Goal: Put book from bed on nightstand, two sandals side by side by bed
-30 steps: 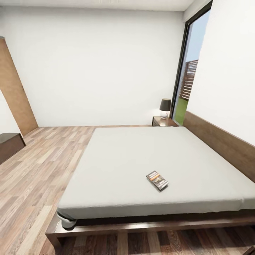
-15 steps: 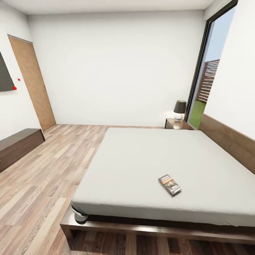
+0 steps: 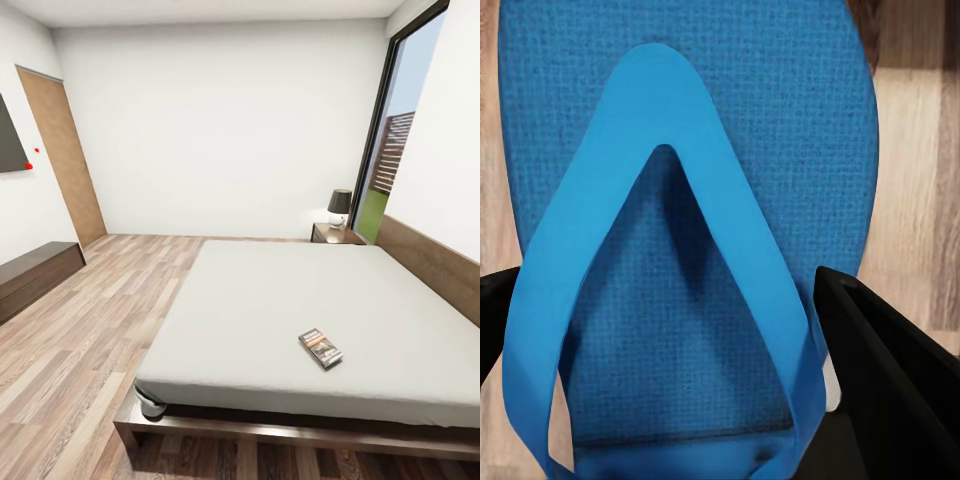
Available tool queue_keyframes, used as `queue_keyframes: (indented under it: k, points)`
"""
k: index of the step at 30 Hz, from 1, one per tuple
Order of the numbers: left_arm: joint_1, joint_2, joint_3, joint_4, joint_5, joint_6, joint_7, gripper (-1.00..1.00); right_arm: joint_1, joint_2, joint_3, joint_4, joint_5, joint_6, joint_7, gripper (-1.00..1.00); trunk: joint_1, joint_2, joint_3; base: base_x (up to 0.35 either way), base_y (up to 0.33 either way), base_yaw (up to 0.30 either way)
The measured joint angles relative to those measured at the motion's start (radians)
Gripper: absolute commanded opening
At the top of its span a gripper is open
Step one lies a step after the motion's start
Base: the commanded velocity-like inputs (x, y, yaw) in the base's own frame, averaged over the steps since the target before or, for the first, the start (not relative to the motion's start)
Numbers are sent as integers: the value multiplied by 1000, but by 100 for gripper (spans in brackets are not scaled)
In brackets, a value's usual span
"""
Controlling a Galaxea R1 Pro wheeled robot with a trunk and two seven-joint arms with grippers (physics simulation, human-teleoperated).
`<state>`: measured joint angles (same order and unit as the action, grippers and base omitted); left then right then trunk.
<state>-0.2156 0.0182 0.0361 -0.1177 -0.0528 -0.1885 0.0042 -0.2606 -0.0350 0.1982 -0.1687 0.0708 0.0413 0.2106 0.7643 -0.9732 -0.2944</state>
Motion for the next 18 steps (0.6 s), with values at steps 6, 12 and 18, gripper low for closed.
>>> queue_keyframes:
  k: [6, 12, 18]
  points:
    - [0, 1, 0, 0, 1, -12, 1, -100, 0, 0, -2, 5, -1, -31, 0, -100, 0, 0, 0, 0, 0, 0]
    - [0, 0, 0, -2, 1, -16, 0, -100, 0, 1, -2, 6, -1, -46, -1, -100, 0, 0, 0, 0, 0, 0]
    - [0, 0, 0, -3, 0, -16, 0, -100, 0, 1, -2, 7, -1, -48, -1, -100, 11, -21, -9, 0, 0, 0]
